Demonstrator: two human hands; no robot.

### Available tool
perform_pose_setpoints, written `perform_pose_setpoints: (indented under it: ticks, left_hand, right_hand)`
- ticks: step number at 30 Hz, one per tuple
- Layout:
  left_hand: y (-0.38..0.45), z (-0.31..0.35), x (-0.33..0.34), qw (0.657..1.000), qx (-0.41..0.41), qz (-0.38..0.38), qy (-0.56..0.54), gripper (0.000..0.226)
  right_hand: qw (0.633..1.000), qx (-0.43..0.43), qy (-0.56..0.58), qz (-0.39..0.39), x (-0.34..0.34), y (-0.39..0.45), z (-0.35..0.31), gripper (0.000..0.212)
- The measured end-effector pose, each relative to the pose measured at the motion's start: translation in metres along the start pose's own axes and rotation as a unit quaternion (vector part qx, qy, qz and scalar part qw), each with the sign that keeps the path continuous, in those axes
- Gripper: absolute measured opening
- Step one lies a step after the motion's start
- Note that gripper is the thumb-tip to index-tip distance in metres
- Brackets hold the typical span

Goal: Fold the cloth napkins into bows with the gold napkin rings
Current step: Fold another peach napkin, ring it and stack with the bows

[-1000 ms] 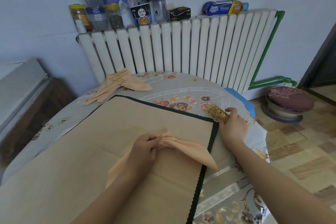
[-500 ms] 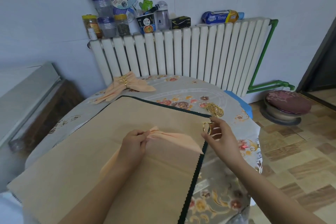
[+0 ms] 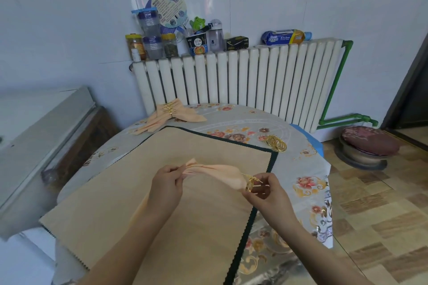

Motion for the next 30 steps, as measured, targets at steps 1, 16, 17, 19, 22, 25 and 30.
perform_pose_setpoints:
  ticks: [1,16,17,19,22,25,30]
  left_hand:
    - [-0.001,0.001,-0.002,1.0,-0.002,0.005,0.0,0.031]
    - [-0.011,-0.008,-0.015,0.999,-0.02,0.03,-0.007,0.031]
    - [-0.012,-0.007,-0.015,0.999,-0.016,0.031,-0.007,0.031]
    - [-0.015,-0.004,-0.013,0.999,-0.001,0.031,-0.012,0.031]
    - [-0.019,0.0,-0.009,0.998,0.054,0.036,-0.012,0.029]
    - [-0.022,-0.004,-0.006,0.995,0.095,0.031,-0.012,0.031]
    - [-0.027,-0.02,-0.005,0.99,0.14,0.019,0.012,0.031]
  right_hand:
    - [1.0,0.001,-0.004,0.005,0.0,-0.001,0.0,0.033]
    - [0.999,0.008,0.031,0.007,0.005,-0.013,-0.004,0.034]
    - [1.0,0.008,0.029,0.001,0.008,-0.013,-0.004,0.035]
    - [1.0,0.004,0.02,-0.003,0.012,-0.011,-0.005,0.036]
    - [1.0,-0.006,0.003,0.001,0.015,-0.008,-0.008,0.037]
    - [1.0,-0.011,-0.024,-0.008,0.017,-0.002,-0.009,0.043]
    - [0.99,-0.036,-0.115,-0.069,0.014,0.005,-0.01,0.048]
Point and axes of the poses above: each hand's wrist, its own y-axis towards the middle knuckle, its own x-axis out of the palm, z = x × y, the point moved 4 cm from there along y, towards the middle knuckle, and after that the axes turned 6 degrees about -x, right-handed, at the moved point
